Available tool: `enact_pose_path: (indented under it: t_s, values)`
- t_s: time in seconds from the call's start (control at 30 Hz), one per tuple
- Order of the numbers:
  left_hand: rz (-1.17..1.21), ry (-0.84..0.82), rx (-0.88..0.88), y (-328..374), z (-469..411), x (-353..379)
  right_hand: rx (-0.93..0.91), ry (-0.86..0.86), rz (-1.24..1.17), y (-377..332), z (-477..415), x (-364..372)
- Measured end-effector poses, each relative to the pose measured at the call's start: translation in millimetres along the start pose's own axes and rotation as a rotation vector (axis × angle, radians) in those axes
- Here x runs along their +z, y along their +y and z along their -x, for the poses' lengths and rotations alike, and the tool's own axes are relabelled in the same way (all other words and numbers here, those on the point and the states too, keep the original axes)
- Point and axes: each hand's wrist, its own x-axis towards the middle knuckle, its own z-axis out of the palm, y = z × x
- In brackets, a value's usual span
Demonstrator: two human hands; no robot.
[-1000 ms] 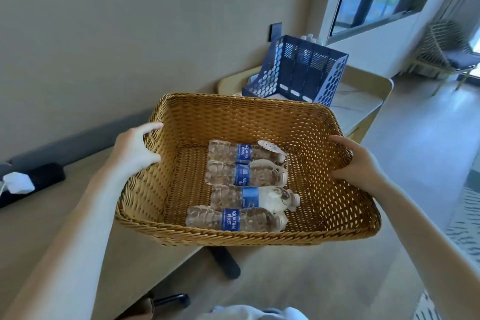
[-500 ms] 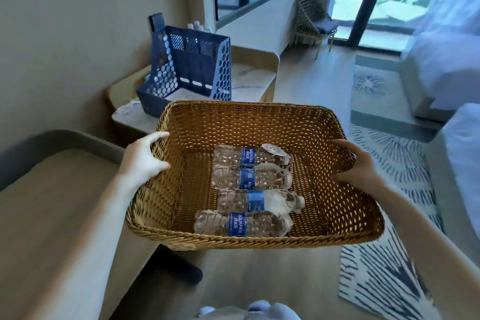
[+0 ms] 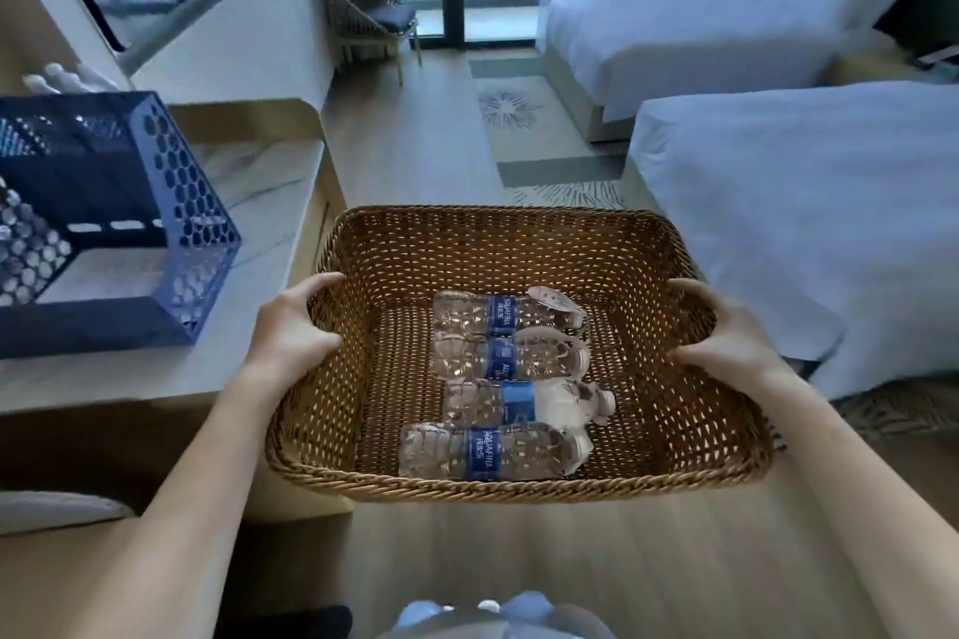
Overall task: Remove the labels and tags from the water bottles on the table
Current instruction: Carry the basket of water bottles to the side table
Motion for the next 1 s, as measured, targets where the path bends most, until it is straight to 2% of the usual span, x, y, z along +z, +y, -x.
enact_pose_path:
  t_s: [0.33, 0.73, 0.9, 1.0]
  values:
    - [-0.007, -0.241, 0.280, 71, -58, 58, 0.259, 0.293, -0.045, 29, 97, -25]
    - [0.017, -0.510, 0.619, 113, -92, 147, 0.546, 0.614, -0.019, 40, 212, 2]
    - [-0.032, -0.615, 0.714, 150, -83, 192, 0.682, 0.739, -0.027, 46, 261, 13]
    - [-0.097, -0.617, 0.806, 181, -59, 211, 0.743, 0.800, -0.035, 52, 291, 13]
